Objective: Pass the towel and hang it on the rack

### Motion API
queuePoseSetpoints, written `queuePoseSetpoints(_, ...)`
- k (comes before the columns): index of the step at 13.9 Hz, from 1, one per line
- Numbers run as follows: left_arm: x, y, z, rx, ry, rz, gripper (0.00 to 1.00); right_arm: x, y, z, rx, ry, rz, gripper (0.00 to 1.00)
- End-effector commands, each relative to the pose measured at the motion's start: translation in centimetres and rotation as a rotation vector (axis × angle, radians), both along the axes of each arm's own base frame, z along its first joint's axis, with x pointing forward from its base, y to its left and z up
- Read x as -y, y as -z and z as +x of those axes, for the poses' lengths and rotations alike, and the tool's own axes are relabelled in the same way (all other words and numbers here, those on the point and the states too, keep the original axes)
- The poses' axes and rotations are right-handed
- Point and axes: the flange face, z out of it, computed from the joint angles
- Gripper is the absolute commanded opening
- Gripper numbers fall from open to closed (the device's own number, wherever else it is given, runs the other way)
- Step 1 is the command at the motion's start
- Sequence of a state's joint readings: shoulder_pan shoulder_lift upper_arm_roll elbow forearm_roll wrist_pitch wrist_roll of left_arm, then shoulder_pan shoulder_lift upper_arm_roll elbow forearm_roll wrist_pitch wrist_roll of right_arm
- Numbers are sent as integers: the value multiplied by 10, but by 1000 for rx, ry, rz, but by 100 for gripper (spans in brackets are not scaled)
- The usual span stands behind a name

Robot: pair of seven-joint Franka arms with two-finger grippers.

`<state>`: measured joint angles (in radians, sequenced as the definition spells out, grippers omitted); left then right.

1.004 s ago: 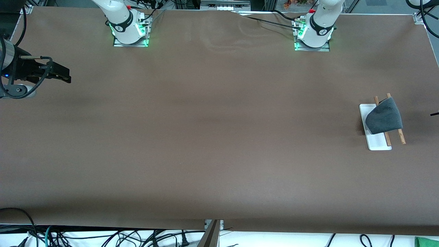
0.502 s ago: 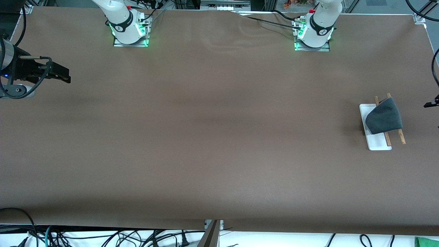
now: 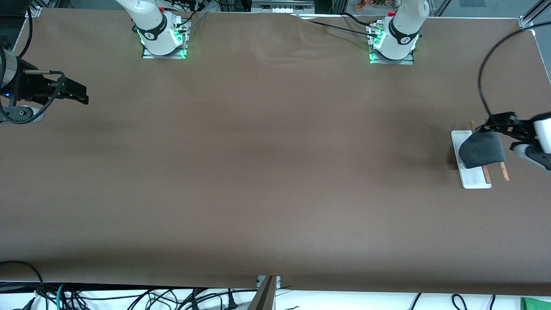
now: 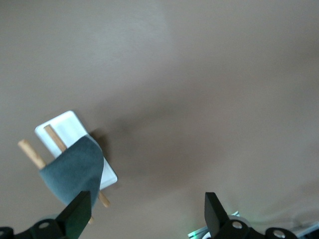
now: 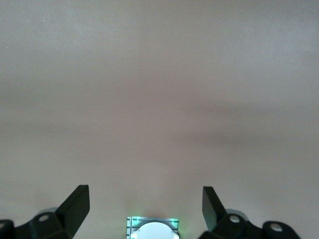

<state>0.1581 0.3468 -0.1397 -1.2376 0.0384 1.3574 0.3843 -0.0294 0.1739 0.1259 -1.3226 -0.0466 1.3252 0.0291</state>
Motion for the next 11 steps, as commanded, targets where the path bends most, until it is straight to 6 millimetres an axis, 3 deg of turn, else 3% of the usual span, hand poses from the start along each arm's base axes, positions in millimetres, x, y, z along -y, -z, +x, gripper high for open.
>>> queuePoseSetpoints(1,21,-17,-41,104,-149,101,100,2,-3,0,5,-9,22,100)
queuePoseSetpoints(6,66,-28,-66,275,-272,36,100,2,-3,0,5,-9,22,100)
queuePoseSetpoints(11,69,-30,-77,258,-347,36,100,4,-2,1,5,-4,22,100)
